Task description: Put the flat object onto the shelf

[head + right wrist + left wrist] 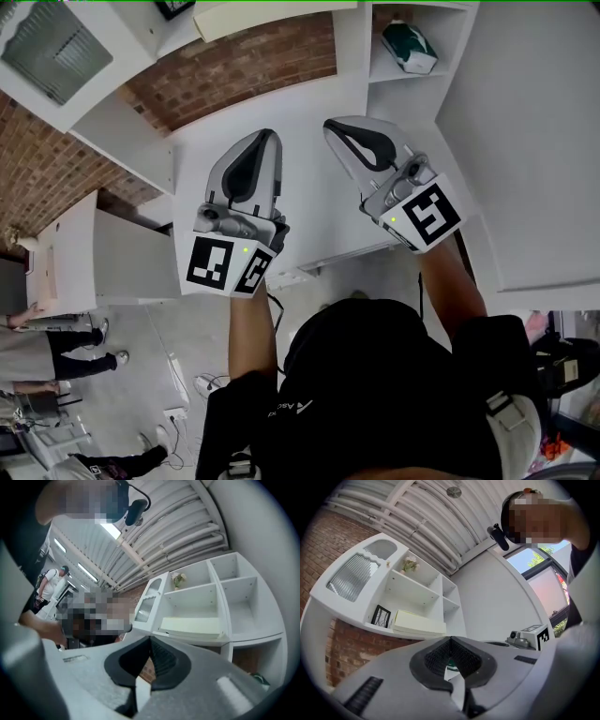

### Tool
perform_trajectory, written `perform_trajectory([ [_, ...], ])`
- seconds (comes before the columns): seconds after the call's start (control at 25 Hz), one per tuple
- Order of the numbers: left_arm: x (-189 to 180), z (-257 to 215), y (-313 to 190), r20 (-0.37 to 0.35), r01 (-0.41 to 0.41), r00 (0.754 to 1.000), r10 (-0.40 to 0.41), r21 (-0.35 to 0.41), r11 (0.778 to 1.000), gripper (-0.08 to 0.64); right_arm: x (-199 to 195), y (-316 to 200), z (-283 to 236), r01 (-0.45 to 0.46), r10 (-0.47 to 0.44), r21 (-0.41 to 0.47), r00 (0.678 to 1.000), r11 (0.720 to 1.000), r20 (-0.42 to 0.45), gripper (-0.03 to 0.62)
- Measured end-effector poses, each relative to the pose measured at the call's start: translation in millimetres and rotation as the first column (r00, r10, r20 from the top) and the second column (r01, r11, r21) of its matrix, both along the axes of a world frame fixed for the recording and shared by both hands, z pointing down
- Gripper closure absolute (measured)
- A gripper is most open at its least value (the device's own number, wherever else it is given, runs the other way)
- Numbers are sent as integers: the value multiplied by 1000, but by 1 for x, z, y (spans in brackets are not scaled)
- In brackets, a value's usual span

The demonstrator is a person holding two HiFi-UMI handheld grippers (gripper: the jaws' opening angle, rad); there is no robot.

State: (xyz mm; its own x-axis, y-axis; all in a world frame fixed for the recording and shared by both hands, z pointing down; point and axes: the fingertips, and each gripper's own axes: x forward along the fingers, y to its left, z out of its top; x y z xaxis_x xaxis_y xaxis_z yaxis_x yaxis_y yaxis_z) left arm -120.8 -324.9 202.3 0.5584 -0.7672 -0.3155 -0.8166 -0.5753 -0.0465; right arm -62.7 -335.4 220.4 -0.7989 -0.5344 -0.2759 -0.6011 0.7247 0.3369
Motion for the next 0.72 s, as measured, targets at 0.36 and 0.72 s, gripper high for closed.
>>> perform_trajectory([
  [0.36, 13, 17, 8, -2, -21, 1000, 21, -33, 999, 561, 13, 6, 15, 36, -34, -59, 998, 998, 49, 592],
  [0.72, 17, 21, 10, -3, -23, 1000, 23, -44, 999, 561, 19, 6, 19, 40, -36, -72, 997, 997, 64, 592],
])
